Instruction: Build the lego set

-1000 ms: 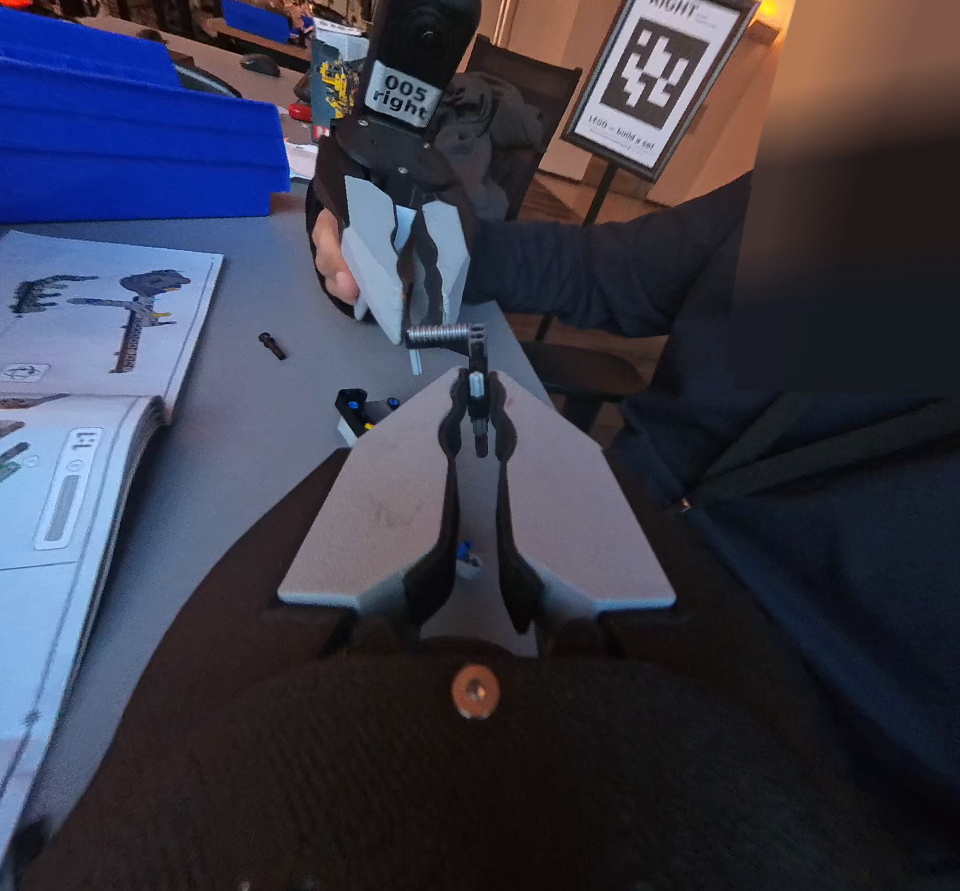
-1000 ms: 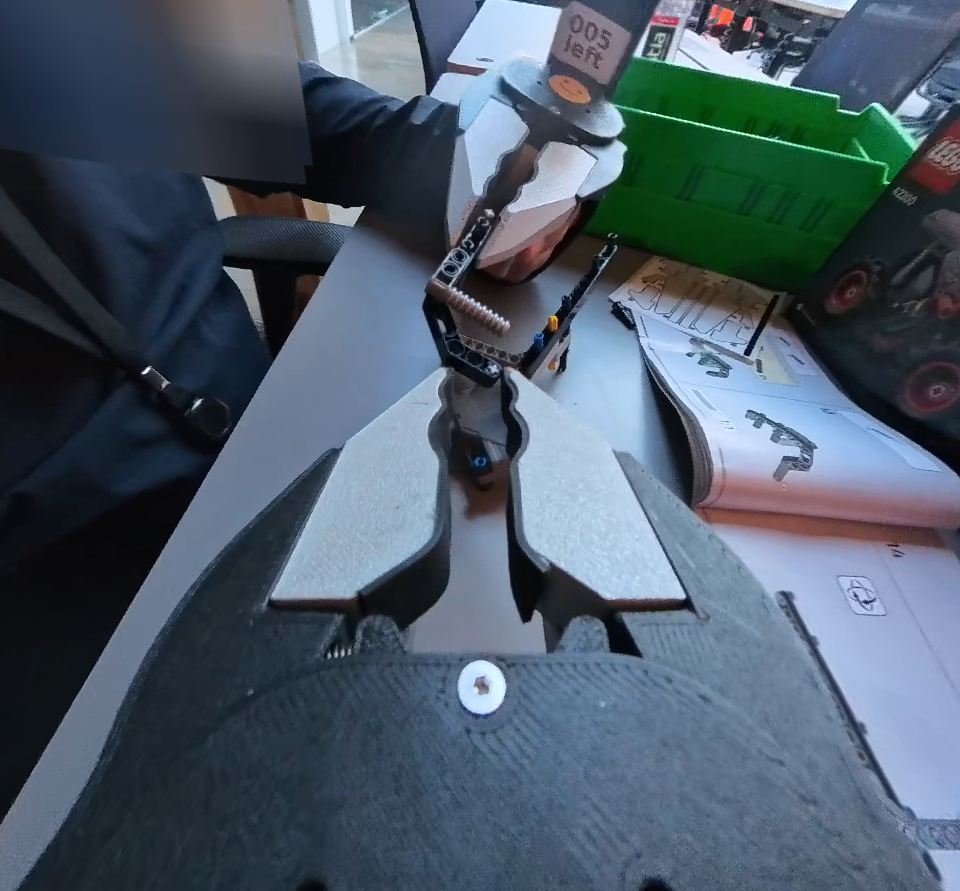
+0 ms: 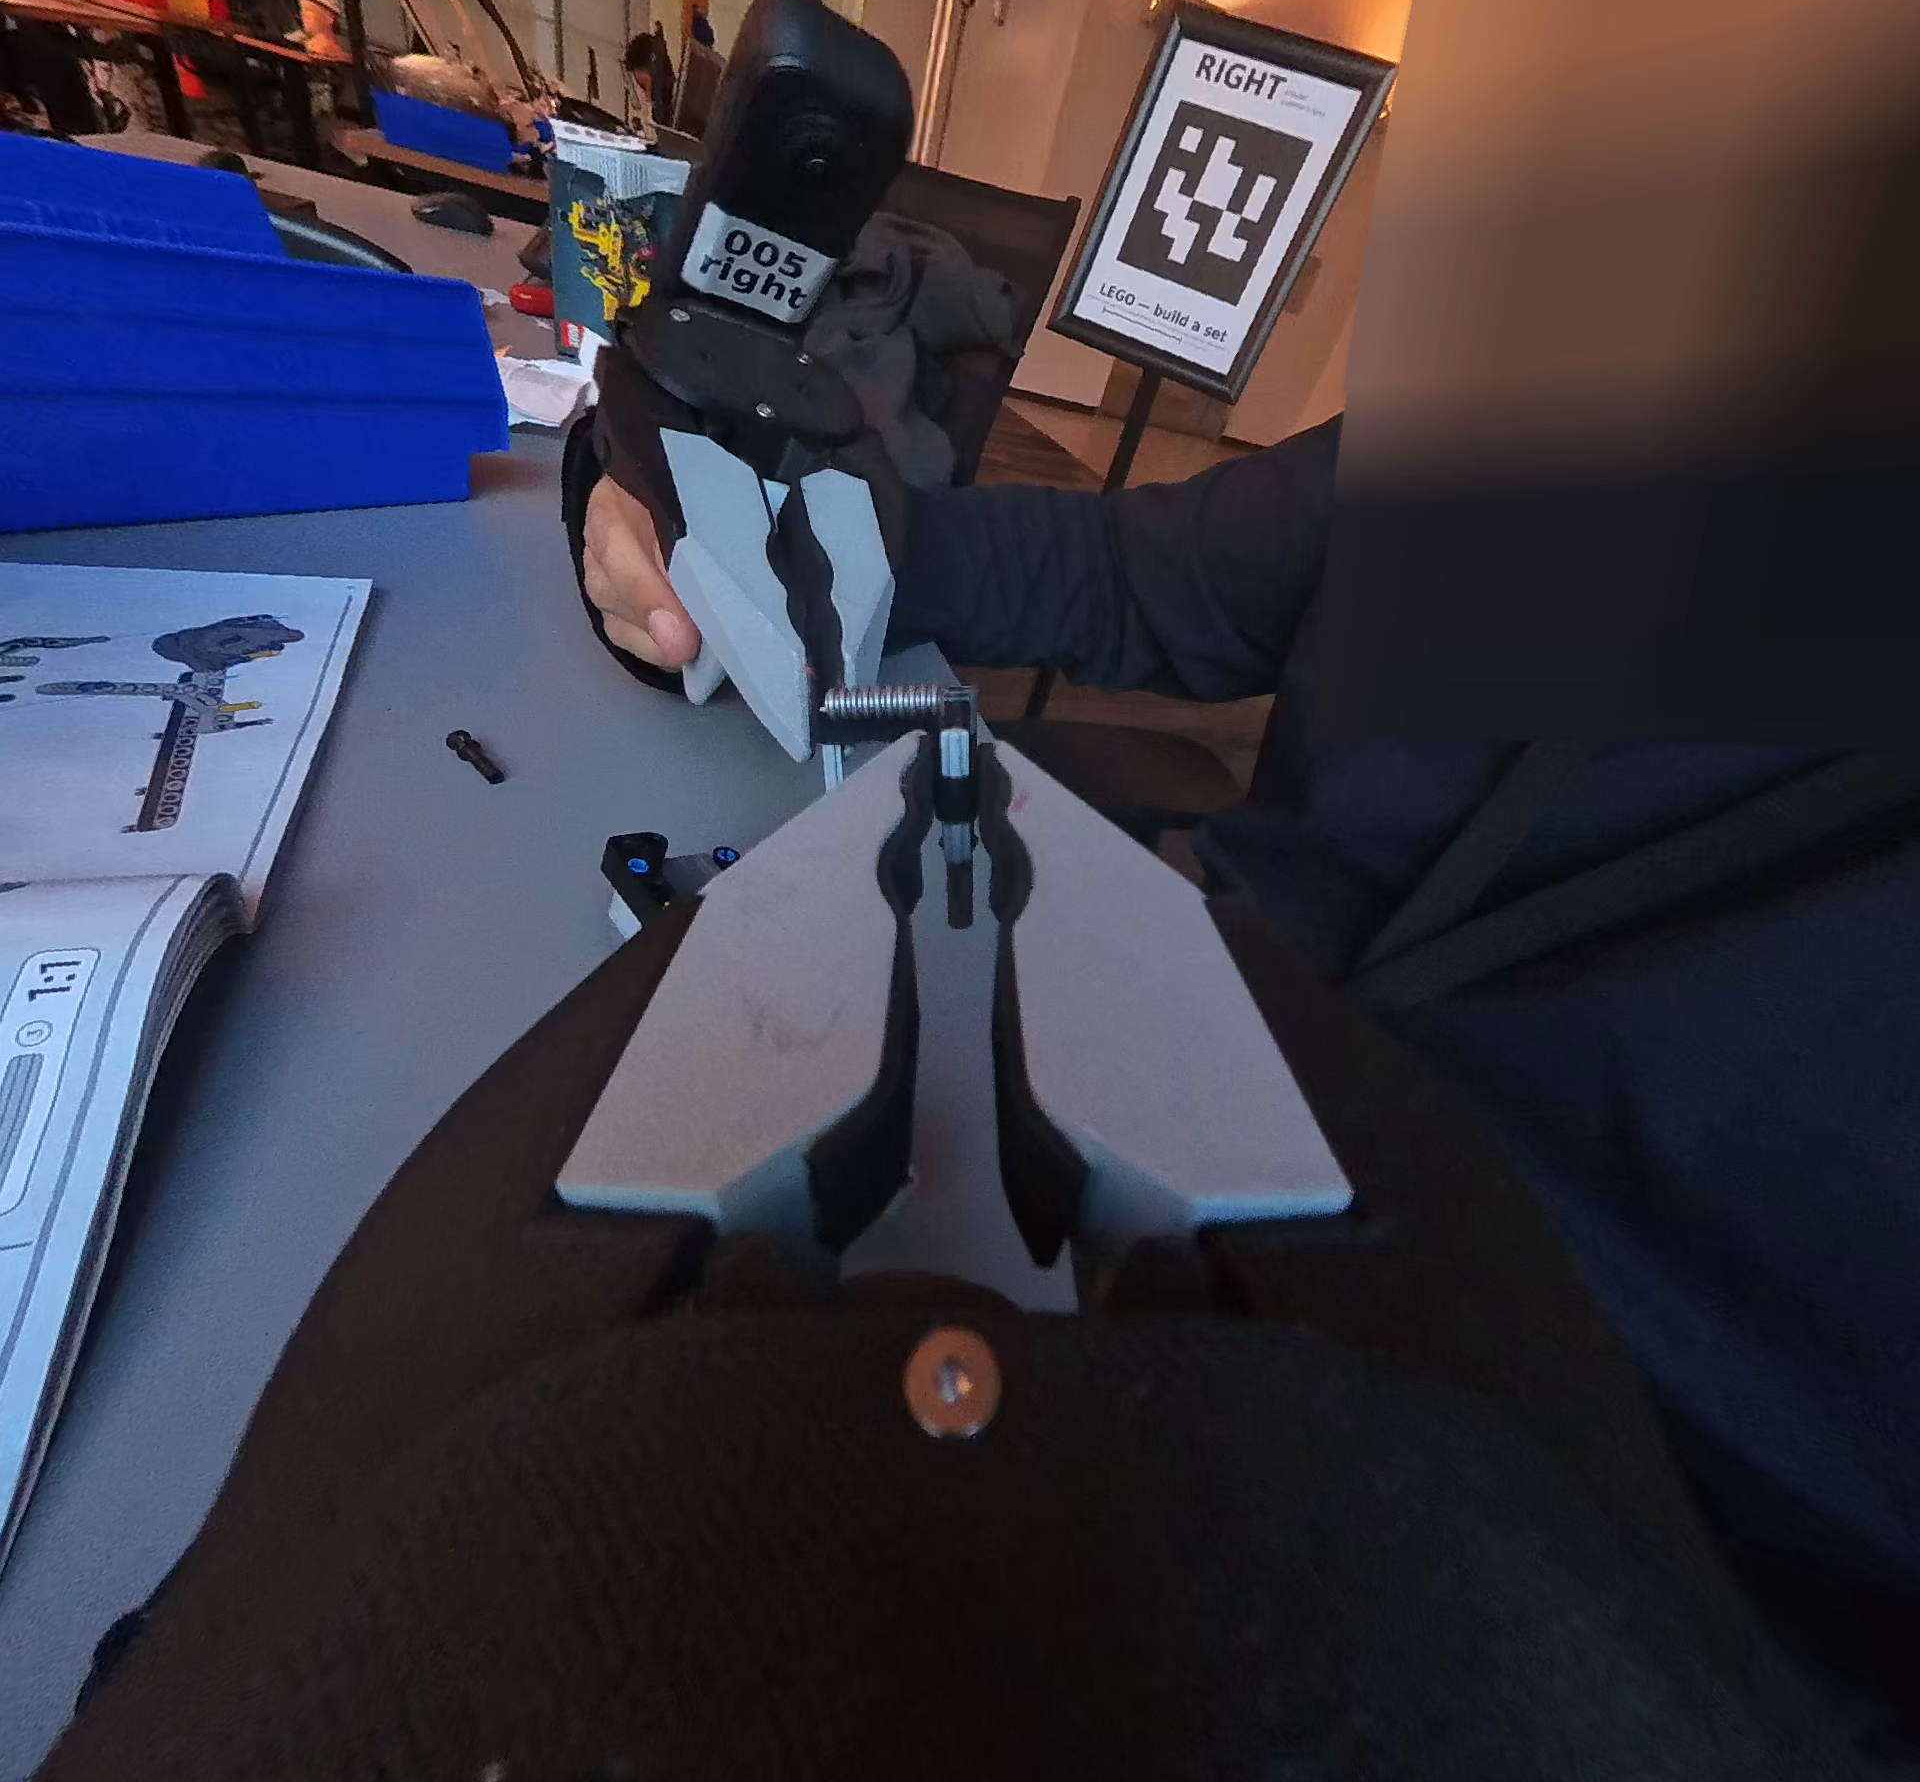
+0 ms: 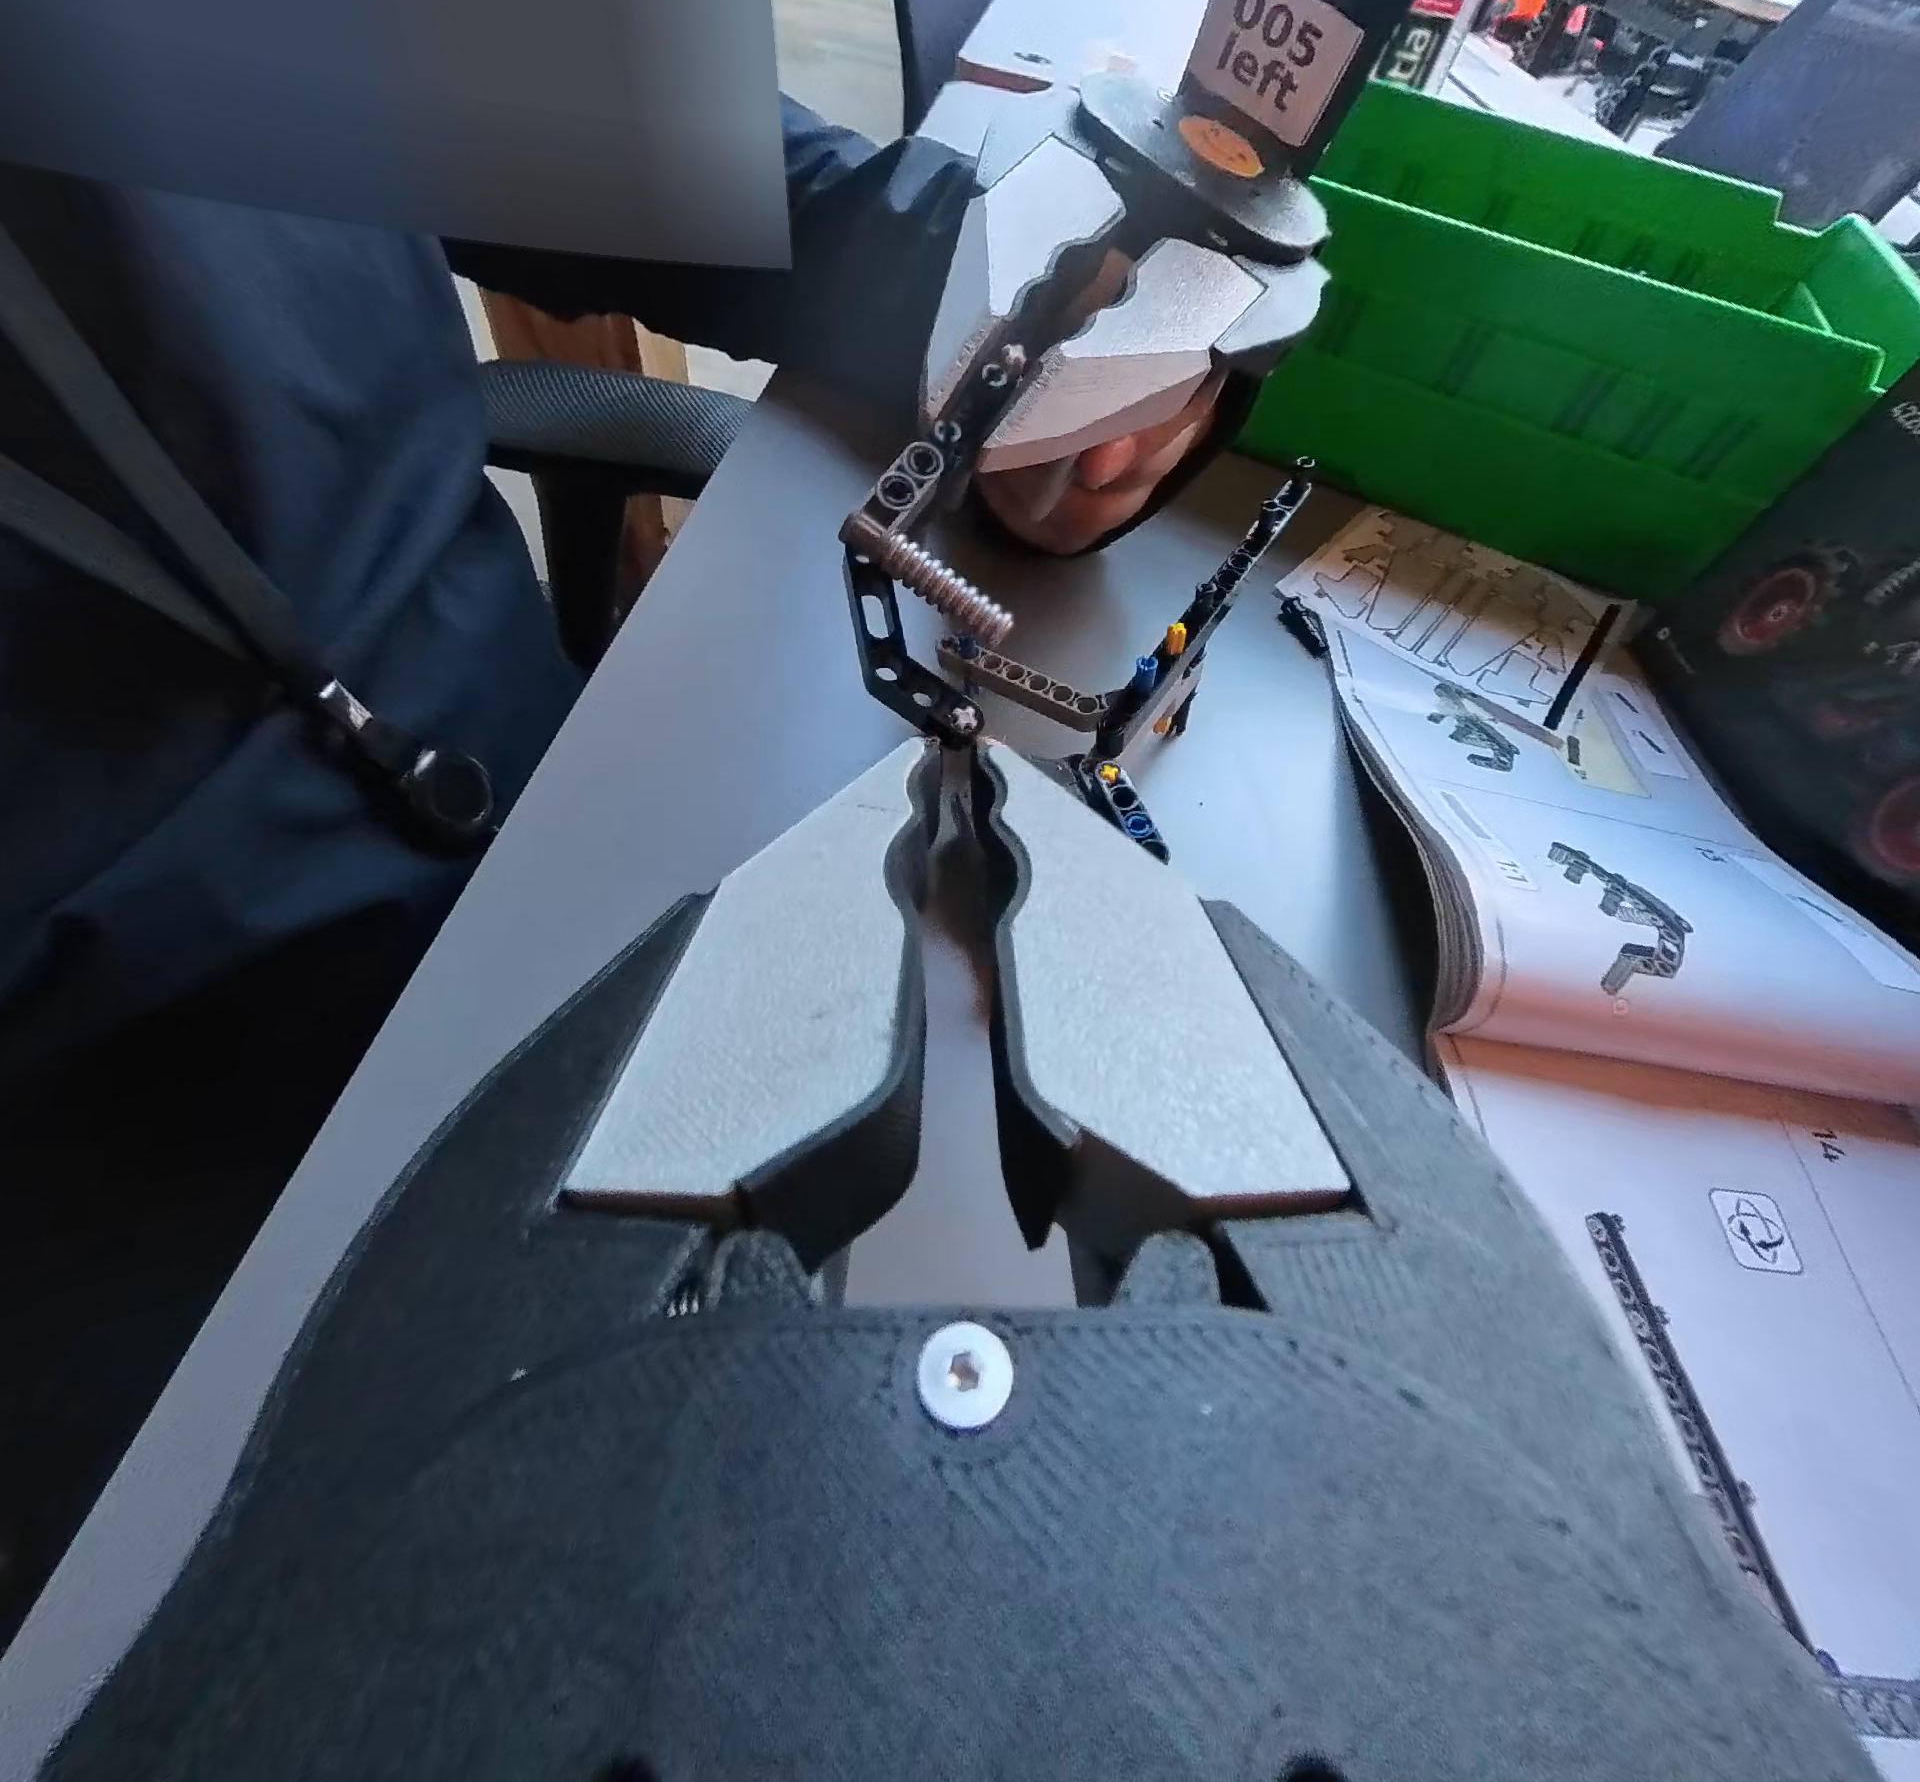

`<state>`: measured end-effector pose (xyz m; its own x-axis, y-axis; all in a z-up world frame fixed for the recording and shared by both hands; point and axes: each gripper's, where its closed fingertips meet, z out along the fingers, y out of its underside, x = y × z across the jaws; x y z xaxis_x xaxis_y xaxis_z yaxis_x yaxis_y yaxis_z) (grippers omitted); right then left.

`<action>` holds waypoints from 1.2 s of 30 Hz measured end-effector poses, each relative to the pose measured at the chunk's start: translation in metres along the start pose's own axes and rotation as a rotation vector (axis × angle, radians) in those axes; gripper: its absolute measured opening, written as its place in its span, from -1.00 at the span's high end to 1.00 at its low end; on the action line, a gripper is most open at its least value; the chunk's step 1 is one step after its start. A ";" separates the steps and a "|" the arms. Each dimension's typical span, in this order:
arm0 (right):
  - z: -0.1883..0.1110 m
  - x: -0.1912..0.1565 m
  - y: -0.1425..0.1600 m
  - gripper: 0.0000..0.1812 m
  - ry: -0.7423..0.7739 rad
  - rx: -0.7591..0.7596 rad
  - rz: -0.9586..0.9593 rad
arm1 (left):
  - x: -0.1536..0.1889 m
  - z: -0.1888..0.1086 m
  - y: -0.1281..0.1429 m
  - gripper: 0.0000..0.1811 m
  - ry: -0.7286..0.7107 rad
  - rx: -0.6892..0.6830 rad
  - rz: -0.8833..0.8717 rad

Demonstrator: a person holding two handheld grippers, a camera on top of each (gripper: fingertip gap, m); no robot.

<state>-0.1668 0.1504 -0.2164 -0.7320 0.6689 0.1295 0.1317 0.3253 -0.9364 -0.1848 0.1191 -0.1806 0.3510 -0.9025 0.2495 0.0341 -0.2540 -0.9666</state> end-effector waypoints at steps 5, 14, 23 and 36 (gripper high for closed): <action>0.002 -0.002 -0.011 0.60 -0.014 0.044 0.045 | -0.001 -0.001 -0.002 0.95 -0.031 0.014 0.061; 0.007 -0.004 -0.018 0.76 0.051 0.039 -0.042 | 0.003 0.003 -0.001 0.95 -0.035 0.004 0.142; -0.021 0.017 -0.029 0.83 0.484 -0.071 -0.312 | -0.020 -0.005 -0.008 0.95 -0.152 0.047 0.048; -0.001 0.010 -0.026 0.94 0.970 -0.494 -0.817 | -0.005 -0.001 -0.013 0.96 -0.065 0.096 -0.066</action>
<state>-0.1768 0.1490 -0.1901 0.0174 0.3023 0.9530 0.2641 0.9179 -0.2960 -0.1877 0.1267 -0.1696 0.4048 -0.8599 0.3111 0.1475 -0.2744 -0.9502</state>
